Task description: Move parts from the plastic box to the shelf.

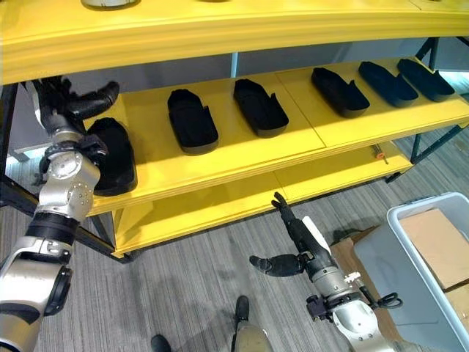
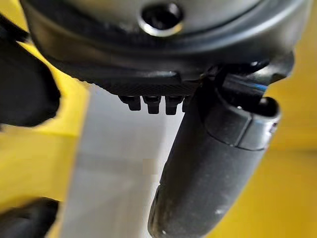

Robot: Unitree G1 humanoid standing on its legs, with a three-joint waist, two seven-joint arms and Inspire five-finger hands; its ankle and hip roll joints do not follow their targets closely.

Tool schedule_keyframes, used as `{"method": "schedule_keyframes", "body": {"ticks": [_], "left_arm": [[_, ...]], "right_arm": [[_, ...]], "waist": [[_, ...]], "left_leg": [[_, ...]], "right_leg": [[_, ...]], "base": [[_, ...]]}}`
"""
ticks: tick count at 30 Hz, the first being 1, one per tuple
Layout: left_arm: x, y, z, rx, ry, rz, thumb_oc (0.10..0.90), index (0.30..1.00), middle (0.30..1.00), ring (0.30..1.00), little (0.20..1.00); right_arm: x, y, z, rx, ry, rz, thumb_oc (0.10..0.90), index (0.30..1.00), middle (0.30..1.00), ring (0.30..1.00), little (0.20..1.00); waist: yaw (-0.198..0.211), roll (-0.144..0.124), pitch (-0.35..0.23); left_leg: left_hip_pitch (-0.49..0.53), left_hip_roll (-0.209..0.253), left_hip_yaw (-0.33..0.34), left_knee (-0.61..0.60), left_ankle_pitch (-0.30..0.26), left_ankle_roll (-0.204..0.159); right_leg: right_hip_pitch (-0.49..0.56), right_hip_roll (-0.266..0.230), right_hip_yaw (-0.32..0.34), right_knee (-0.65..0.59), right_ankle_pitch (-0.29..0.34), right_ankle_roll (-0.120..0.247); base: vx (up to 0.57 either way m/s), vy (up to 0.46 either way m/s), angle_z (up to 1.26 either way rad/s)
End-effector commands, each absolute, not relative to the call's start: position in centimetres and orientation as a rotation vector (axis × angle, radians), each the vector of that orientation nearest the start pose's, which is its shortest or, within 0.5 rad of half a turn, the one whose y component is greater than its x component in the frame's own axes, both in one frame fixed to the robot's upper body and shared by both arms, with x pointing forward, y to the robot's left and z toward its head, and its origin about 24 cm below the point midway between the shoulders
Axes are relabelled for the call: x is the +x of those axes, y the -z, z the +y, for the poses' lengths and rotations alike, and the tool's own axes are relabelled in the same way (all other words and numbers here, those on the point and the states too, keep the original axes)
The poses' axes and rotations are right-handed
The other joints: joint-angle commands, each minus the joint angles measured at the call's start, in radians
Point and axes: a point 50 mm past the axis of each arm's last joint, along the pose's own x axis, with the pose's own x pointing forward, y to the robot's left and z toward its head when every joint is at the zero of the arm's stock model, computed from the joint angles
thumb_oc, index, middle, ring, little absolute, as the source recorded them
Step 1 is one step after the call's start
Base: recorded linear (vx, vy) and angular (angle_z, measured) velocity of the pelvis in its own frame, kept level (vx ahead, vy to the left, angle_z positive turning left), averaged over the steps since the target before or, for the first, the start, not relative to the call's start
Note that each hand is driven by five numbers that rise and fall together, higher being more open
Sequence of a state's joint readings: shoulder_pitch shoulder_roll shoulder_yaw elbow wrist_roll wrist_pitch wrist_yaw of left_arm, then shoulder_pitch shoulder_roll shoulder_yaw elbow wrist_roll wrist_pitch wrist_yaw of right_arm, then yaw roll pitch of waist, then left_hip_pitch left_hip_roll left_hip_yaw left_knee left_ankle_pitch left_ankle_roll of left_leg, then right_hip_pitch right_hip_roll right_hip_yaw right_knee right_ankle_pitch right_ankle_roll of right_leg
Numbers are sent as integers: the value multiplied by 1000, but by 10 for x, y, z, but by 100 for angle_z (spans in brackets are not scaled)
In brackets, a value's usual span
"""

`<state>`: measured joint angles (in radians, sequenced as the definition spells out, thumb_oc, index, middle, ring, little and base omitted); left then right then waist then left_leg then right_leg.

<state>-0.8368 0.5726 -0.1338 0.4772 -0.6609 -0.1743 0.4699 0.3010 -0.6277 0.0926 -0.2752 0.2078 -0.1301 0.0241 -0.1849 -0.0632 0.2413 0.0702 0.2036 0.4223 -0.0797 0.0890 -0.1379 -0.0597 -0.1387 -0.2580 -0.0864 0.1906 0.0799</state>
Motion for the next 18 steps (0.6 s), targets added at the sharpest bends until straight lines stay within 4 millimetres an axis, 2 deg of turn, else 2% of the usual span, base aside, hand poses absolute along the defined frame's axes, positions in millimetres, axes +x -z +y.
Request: {"method": "schedule_keyframes", "body": {"ticks": [1,3,7,9,11,12,18], "left_arm": [[348,-295,231,-219,-296,-803,900,1000,1000,1000,1000],[340,-290,225,-211,-256,-828,900,1000,1000,1000,1000],[315,-269,224,36,-255,-865,900,1000,1000,1000,1000],[291,-239,230,469,-304,-834,900,1000,1000,1000,1000],[285,-231,232,538,-322,-821,900,1000,1000,1000,1000],[275,-219,234,685,-322,-795,900,1000,1000,1000,1000],[245,-201,234,1083,-288,-794,900,1000,1000,1000,1000]], "right_arm": [[201,-113,-220,-369,-179,-293,900,1000,1000,1000,1000],[201,-114,-220,-366,-175,-293,900,1000,1000,1000,1000],[201,-115,-221,-373,-183,-299,900,1000,1000,1000,1000],[202,-122,-223,-377,-192,-324,900,1000,1000,1000,1000],[203,-123,-222,-377,-195,-331,900,1000,1000,1000,1000],[203,-126,-224,-379,-183,-343,900,1000,1000,1000,1000],[202,-132,-225,-398,-187,-368,900,1000,1000,1000,1000]], "waist": [[5,-6,-43],[7,-7,-45],[18,-11,-36],[37,-16,-19],[38,-16,-19],[48,-19,-10],[67,-20,2]], "left_leg": [[49,-21,-31,20,-33,4],[44,-21,-34,19,-28,5],[43,-18,-37,16,-25,6],[41,-10,-40,15,-20,4],[40,-9,-40,14,-18,3],[40,-5,-42,12,-17,2],[33,7,-47,4,-5,-2]], "right_leg": [[74,-24,3,40,-89,86],[73,-24,1,39,-87,83],[74,-23,-1,39,-85,79],[73,-19,-3,36,-85,74],[72,-19,-4,36,-85,73],[75,-17,-7,35,-87,71],[75,-10,-19,32,-86,67]], "base": [[0,0,0],[-16,-2,1],[-35,-9,3],[-62,-31,6],[-49,-25,6],[-39,-28,12],[-48,-26,13]]}}
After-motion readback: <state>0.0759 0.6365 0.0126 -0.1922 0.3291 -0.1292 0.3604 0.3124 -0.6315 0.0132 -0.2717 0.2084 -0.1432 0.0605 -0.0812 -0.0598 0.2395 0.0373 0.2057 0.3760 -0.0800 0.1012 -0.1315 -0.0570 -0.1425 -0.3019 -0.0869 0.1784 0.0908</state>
